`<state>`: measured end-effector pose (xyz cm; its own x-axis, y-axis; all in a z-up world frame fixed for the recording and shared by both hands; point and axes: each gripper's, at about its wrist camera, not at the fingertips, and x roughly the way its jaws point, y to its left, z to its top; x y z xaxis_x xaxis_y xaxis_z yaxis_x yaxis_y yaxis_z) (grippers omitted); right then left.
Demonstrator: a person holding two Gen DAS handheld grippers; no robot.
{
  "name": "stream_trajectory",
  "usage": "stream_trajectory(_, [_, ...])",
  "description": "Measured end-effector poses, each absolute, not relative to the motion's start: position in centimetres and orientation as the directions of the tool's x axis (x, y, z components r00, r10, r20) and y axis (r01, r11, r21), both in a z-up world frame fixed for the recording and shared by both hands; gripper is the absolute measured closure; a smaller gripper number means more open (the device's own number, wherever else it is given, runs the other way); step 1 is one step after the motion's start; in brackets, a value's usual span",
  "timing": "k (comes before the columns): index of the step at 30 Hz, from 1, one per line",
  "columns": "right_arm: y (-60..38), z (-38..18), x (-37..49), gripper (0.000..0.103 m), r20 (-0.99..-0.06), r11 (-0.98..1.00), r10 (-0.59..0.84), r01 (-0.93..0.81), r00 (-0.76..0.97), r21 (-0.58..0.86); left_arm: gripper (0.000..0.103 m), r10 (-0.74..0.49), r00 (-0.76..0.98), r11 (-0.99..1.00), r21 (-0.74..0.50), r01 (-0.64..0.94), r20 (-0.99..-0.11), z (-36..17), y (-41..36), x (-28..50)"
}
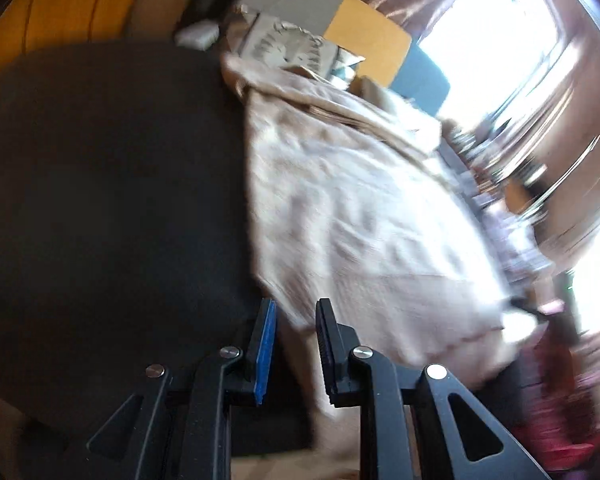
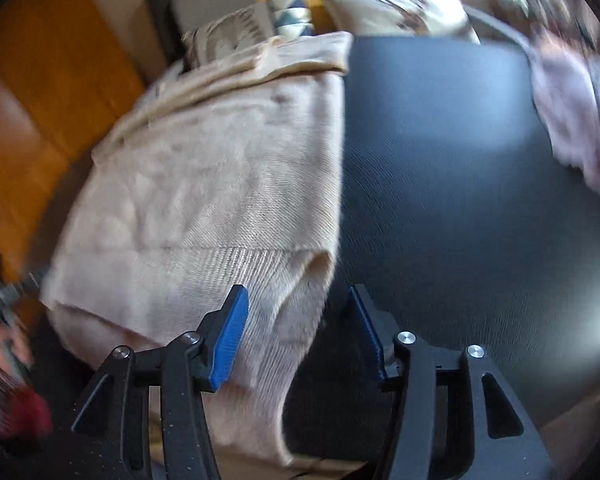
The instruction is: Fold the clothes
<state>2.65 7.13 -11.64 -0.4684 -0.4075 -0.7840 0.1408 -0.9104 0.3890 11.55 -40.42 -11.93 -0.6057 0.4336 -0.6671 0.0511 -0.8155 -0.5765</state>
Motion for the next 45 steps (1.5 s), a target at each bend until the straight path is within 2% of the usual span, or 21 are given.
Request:
stream_trajectory(8, [8.4,-12.3,3.8,0.048,-0.706,-0.807,-0.574,0.140,-0.415,0.573,0.083,0.574,-0.608,-0.662,-0.748,0.049,-0.548,-13.9,-41.2,12.8])
stream_trajectory(13, [8.9,-13.4,3.7,0.048,-0.612,-0.694,-0.688,0.105,-0.390,0.712,0.083,0.638,-0.602,-0.558,-0.827,0.068,-0.480,-15.2,-41.6,12.7])
stream_trajectory(17, [8.5,-13.9,3.2,0.048,-0.568,-0.637,-0.735,0.091,-0.371,0.765,0.083,0.678,-0.596,-0.477,-0.875,0.088,-0.430,-16.0,-42.0,11.9])
stream_trajectory(45, [7.6,-14.4,2.0,0.048,-0.537,-0.584,-0.790,0.096,-0.295,0.806,0.083,0.677,-0.576,-0.489,-0.865,0.115,-0.459,-16.0,-41.2,11.9])
